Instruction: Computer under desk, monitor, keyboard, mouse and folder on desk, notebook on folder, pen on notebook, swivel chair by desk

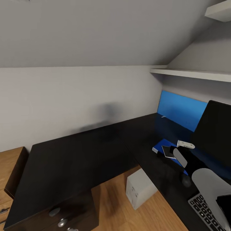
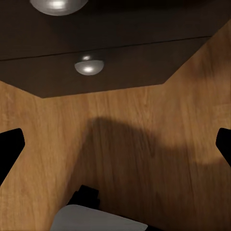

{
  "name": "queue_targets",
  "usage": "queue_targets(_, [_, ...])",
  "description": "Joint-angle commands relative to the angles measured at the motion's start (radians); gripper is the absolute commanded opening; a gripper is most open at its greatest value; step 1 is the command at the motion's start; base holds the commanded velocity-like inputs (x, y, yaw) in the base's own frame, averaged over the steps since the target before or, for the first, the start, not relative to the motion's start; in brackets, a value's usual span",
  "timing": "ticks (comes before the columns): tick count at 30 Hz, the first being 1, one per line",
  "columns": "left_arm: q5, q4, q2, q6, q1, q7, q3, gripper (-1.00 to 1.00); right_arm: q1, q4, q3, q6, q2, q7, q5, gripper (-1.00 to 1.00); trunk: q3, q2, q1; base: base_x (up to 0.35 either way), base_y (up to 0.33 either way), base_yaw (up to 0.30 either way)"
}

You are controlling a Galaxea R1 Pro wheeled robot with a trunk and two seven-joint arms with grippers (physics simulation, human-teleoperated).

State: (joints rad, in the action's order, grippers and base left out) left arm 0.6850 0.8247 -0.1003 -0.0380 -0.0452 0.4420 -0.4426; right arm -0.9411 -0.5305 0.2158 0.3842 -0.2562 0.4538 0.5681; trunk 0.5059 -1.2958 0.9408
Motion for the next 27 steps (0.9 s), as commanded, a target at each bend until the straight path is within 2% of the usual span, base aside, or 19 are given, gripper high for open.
queue_targets(1, [0.004, 0.002, -0.001, -0.003, -0.001, 0.009, -0.005, 1.00, -0.001, -0.002, 0.008, 0.004, -0.002, 0.006, 0.009, -1.00, 0.001, -0.001, 0.000, 0.025, 0.000, 0.000])
queue_targets(10, [0.004, 0.003, -0.001, -0.003, -0.001, 0.009, -0.008, 1.00, -0.001, -0.002, 0.008, 0.004, -0.003, 0.006, 0.009, -1.00, 0.001, -0.001, 0.000, 0.004, 0.000, 0.000])
queue_targets(12, [0.004, 0.004, -0.001, -0.002, -0.001, 0.009, -0.008, 1.00, -0.001, -0.002, 0.007, 0.004, -0.004, 0.006, 0.009, -1.00, 0.007, -0.015, 0.008, 0.000, 0.000, 0.000])
queue_targets(18, [0.002, 0.000, 0.024, 0.044, -0.001, 0.013, -0.008, 1.00, -0.001, -0.002, 0.007, 0.004, -0.005, 0.006, 0.009, -1.00, 0.023, -0.050, 0.027, 0.000, 0.000, 0.000])
queue_targets(27, [0.002, -0.001, 0.028, 0.055, -0.001, 0.012, -0.008, 1.00, -0.001, -0.003, 0.007, 0.004, -0.005, 0.006, 0.009, -1.00, 0.023, -0.050, 0.027, 0.000, 0.000, 0.000])
